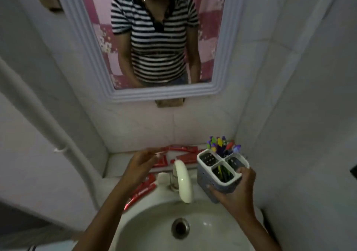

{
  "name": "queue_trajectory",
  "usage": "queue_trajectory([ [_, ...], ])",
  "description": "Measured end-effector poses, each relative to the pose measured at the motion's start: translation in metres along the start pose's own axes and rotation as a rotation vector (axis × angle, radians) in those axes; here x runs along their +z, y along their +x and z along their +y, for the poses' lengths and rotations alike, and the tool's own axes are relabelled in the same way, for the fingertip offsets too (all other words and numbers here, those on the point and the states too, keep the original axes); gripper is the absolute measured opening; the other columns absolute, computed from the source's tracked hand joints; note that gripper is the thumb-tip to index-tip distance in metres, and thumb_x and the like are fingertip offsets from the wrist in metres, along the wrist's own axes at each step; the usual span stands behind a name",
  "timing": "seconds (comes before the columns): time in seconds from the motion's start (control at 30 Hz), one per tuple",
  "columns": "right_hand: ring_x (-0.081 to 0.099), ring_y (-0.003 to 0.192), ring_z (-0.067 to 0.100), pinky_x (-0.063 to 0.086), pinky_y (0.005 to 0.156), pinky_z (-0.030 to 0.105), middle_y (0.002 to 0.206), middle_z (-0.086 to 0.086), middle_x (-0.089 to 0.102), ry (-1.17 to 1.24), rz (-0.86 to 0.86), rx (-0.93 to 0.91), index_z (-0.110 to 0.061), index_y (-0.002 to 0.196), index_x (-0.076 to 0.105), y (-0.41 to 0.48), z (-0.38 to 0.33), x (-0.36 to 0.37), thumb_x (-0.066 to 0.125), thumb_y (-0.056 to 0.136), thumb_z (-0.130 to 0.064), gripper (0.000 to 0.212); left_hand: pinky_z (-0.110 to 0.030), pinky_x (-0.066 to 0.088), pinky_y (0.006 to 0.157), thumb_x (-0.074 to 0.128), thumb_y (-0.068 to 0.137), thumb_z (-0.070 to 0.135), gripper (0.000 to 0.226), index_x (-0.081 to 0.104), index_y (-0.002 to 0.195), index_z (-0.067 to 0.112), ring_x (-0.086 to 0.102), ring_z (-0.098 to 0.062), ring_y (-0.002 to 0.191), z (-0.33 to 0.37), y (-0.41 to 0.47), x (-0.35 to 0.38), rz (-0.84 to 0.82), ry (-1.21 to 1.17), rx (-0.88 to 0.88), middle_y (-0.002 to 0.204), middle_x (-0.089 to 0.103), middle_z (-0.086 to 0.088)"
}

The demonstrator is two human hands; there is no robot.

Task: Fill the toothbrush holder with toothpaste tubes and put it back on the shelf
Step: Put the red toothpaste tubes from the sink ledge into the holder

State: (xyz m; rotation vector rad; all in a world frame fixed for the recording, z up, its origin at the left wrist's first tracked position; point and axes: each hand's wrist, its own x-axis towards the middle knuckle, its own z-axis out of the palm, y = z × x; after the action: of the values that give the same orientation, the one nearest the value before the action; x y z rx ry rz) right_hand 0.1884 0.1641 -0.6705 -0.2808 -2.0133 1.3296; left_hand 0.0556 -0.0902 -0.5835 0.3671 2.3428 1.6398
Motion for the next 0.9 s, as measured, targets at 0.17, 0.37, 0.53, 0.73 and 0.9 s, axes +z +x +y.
queue_trajectory([
  [0.17,0.058,0.121,0.030,0.056,0.096,0.023,0.137,0.018,0.040,-0.015,-0.024,0.118,-0.037,0.123,0.035,-0.033,0.041,0.023,0.097,0.051,-0.038,0.095,-0.034,0.056,0.080,0.063,0.089,0.018,0.026,0.067,0.114,0.022,0.067,-0.013,0.097,-0.061,0.020,0.002,0.055,0.584,0.025,0.110,0.071,0.006],
  [0.37,0.052,0.137,0.029,0.056,0.100,0.058,0.154,0.017,0.028,-0.018,-0.042,0.143,-0.030,0.148,0.025,-0.036,0.068,0.032,0.100,0.048,-0.013,0.126,-0.030,0.054,0.060,0.083,0.063,0.027,0.026,0.070,0.084,0.020,0.066,-0.021,0.065,-0.086,0.068,0.017,-0.135,1.357,0.213,0.078,0.073,-0.005],
  [0.53,0.051,0.137,0.028,0.055,0.103,0.052,0.151,0.017,0.031,-0.072,-0.033,0.138,-0.041,0.149,0.020,-0.037,0.068,0.032,0.100,0.050,-0.019,0.129,-0.034,0.057,0.055,0.090,0.047,0.025,0.046,0.070,0.087,0.014,0.068,-0.027,0.062,-0.102,0.098,0.017,-0.295,1.559,0.240,0.075,0.071,-0.009],
  [0.73,0.050,0.137,0.021,0.055,0.105,0.045,0.149,0.016,0.031,-0.098,-0.043,0.146,-0.026,0.148,0.021,-0.039,0.068,0.030,0.097,0.051,-0.029,0.124,-0.038,0.052,0.091,0.055,0.090,0.016,0.037,0.057,0.127,0.015,0.060,-0.028,0.115,-0.067,0.103,0.022,-0.310,1.435,0.188,0.124,0.062,-0.010],
  [0.9,0.050,0.136,0.013,0.055,0.104,0.032,0.149,0.016,0.031,-0.082,-0.025,0.135,-0.028,0.147,0.023,-0.038,0.067,0.032,0.101,0.049,-0.020,0.126,-0.021,0.055,0.074,0.066,0.088,0.023,0.014,0.067,0.101,0.017,0.065,-0.013,0.079,-0.017,0.102,0.010,-0.123,0.774,0.186,0.100,0.070,-0.003],
])
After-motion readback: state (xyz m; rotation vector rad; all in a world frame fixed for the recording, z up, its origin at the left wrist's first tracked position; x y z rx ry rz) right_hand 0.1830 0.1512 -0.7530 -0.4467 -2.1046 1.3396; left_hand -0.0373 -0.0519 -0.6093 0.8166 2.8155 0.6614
